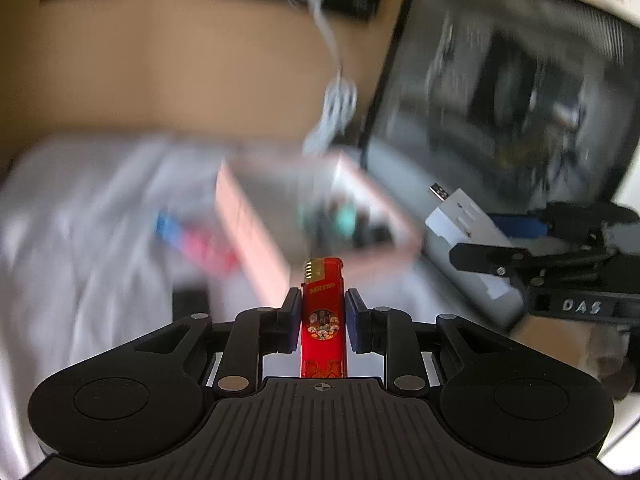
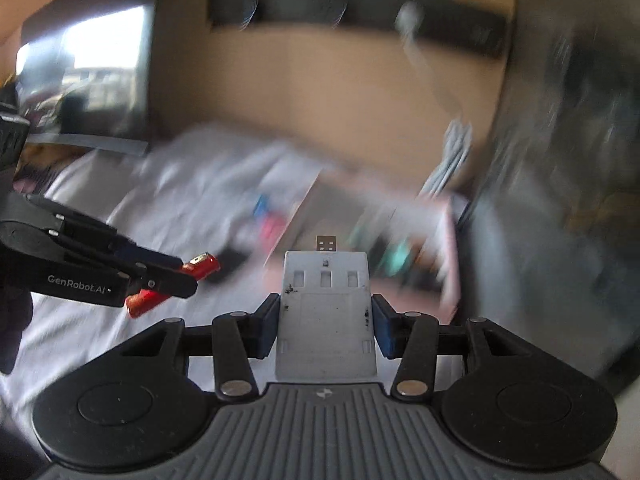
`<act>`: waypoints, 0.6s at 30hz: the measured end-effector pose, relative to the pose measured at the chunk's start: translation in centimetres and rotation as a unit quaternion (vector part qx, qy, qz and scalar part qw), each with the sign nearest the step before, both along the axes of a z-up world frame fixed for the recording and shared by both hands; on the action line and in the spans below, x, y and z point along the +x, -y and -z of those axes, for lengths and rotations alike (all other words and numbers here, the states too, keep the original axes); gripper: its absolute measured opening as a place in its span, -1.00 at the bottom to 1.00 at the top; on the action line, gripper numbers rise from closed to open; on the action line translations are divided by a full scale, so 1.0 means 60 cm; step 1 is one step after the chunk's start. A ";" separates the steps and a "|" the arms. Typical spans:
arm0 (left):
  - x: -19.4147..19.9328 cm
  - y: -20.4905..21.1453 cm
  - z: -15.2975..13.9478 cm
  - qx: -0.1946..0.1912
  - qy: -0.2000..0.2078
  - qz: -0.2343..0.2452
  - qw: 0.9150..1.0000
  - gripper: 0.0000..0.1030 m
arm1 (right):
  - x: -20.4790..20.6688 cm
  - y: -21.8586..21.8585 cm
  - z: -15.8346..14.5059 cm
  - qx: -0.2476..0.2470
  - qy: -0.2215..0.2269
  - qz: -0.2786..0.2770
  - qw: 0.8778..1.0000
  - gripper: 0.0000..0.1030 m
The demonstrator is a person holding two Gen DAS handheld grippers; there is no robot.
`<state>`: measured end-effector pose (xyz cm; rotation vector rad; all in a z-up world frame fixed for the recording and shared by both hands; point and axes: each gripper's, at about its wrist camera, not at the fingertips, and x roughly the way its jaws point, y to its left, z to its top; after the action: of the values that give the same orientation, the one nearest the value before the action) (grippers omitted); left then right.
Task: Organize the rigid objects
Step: 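Lower the power bank and red lighter into the pink box, opening both grippers, then grasp the blue-pink lighter with the right gripper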
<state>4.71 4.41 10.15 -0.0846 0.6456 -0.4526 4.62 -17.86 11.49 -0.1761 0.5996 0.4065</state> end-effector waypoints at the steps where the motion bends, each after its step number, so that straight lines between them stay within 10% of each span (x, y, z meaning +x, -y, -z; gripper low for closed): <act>1: 0.021 0.004 -0.018 -0.007 0.017 -0.001 1.000 -0.49 | 0.016 0.001 -0.018 -0.002 0.021 0.012 1.000 -0.08; 7: 0.165 0.042 -0.092 -0.045 0.053 -0.002 0.998 -0.47 | 0.132 -0.018 -0.067 -0.020 0.095 0.066 0.993 0.02; 18: 0.157 -0.050 0.058 0.015 -0.046 -0.111 0.993 -0.44 | 0.040 -0.017 0.092 -0.018 -0.043 0.042 0.998 0.38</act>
<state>14.11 7.44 6.69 -0.1470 0.7252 -0.2259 7.02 -16.84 5.96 -0.1675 0.6963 0.3227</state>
